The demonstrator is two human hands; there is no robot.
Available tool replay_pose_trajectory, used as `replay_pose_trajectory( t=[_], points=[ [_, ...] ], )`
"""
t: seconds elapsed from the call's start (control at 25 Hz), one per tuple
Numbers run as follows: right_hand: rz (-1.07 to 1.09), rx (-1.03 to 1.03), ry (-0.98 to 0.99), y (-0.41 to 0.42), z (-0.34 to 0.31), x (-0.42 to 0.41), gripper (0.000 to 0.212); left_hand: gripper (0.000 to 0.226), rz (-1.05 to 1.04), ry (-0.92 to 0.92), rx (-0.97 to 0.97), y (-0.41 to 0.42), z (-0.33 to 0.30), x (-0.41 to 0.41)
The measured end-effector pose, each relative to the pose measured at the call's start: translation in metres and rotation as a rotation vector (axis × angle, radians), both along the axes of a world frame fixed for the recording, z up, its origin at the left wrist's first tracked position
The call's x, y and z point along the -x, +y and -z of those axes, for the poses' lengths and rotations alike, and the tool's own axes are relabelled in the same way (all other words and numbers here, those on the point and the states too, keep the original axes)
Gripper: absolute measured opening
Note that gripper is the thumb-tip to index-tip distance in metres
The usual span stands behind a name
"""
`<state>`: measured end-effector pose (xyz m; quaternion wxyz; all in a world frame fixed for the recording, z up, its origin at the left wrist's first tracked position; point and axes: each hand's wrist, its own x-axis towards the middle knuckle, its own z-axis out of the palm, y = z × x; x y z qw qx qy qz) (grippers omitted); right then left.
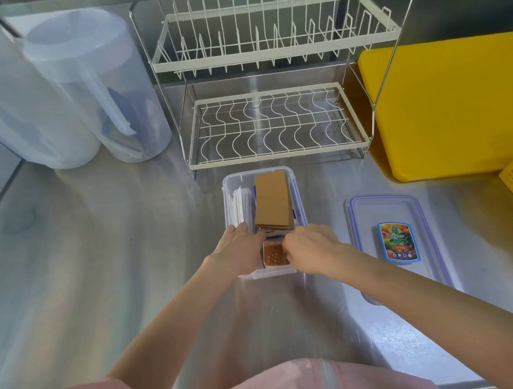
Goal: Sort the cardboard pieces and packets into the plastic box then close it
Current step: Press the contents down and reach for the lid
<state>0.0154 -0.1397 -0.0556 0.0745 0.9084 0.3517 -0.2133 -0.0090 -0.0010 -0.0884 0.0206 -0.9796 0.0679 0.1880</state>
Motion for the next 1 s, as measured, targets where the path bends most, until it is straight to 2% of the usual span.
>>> replay_pose_trajectory(
  t=[0.12, 0.2, 0.4, 0.52, 0.64, 0.8, 1.0],
  points=[
    [0.036, -0.161, -0.024, -0.005, 0.001, 0.003, 0.028, 0.041, -0.046, -0.123, 0.142, 0.007, 0.001, 0.005],
    [-0.014, -0.227, -0.039, -0.007, 0.005, 0.004, 0.031, 0.04, -0.023, -0.172, 0.12, 0.011, 0.003, 0.009],
    [-0.038, -0.176, 0.041, -0.006, 0.013, 0.004, 0.028, 0.038, -0.018, -0.105, 0.053, 0.008, 0.0, 0.011],
    [0.084, -0.397, 0.11, -0.014, 0.007, 0.002, 0.033, 0.038, -0.048, -0.119, 0.109, 0.009, -0.012, 0.013],
    [0.174, -0.628, 0.061, -0.031, 0.004, -0.005, 0.034, 0.034, -0.165, -0.22, 0.297, 0.001, -0.031, 0.017],
    [0.199, -0.554, -0.022, -0.065, 0.008, -0.012, 0.054, 0.029, -0.123, -0.372, 0.482, -0.026, -0.044, 0.016],
    [0.369, -0.47, -0.035, -0.123, 0.017, -0.017, 0.062, 0.048, -0.127, -0.304, 0.599, -0.082, -0.037, 0.008]
  ],
)
